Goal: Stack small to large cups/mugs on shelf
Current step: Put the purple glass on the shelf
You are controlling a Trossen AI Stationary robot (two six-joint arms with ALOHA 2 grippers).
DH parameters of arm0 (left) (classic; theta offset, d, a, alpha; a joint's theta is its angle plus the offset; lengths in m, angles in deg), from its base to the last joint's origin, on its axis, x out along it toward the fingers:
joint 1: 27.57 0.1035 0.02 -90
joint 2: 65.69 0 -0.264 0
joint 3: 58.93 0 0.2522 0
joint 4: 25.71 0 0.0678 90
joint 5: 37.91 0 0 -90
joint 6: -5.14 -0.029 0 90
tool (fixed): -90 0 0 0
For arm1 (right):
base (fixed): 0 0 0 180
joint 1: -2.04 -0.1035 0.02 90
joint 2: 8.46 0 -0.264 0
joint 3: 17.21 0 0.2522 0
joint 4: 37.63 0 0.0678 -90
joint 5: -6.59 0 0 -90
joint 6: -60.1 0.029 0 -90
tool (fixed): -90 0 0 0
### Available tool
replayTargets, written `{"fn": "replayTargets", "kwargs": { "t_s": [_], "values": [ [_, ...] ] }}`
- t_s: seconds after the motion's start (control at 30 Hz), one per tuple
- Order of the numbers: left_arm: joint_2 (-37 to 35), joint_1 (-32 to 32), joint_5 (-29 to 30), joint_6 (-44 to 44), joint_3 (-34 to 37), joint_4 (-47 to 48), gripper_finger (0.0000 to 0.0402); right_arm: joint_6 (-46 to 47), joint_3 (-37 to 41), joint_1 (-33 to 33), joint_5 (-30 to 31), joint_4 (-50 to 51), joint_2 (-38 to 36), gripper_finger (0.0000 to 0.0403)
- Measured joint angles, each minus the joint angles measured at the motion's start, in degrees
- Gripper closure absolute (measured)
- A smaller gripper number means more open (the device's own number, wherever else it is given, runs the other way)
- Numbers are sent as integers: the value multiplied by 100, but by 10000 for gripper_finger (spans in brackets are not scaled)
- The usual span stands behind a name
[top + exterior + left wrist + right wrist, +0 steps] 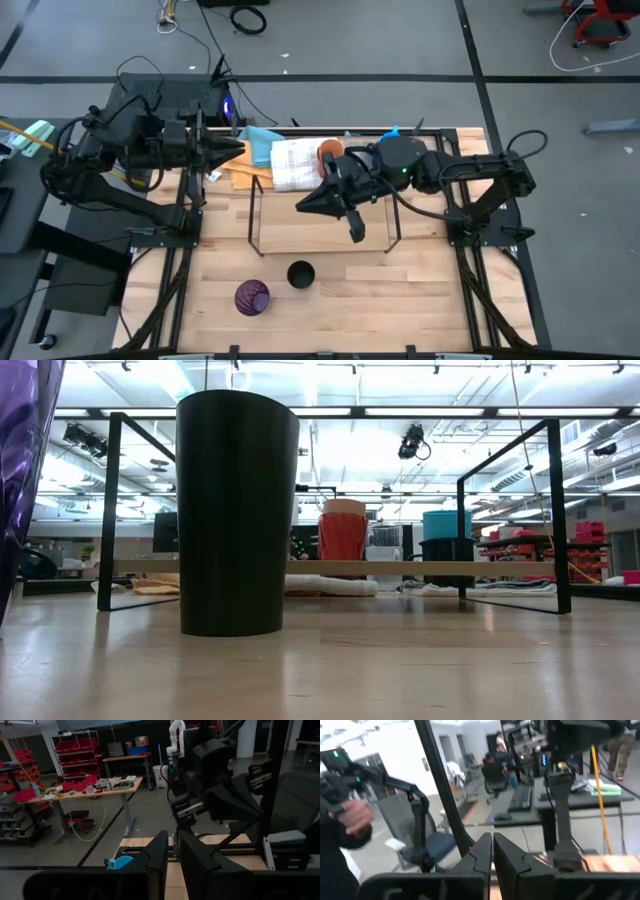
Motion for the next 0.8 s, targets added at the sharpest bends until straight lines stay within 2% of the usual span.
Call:
{"fn": "replayTargets", "kwargs": {
  "t_s": [0.23, 0.43, 0.6, 0.8],
  "values": [
    [0, 0, 0, -116, 2, 422, 346, 917, 0, -176, 445, -14, 250, 378],
    [0, 0, -27, 123, 2, 1079, 343, 1305, 4, -277, 686, 75, 426, 378],
    [0, 0, -695, 430, 2, 1691, 352, 1316, 2, -293, 943, 190, 425, 378],
    [0, -4, -1322, 999, 2, 2279, 351, 1308, 2, -289, 963, 227, 384, 378]
  ]
}}
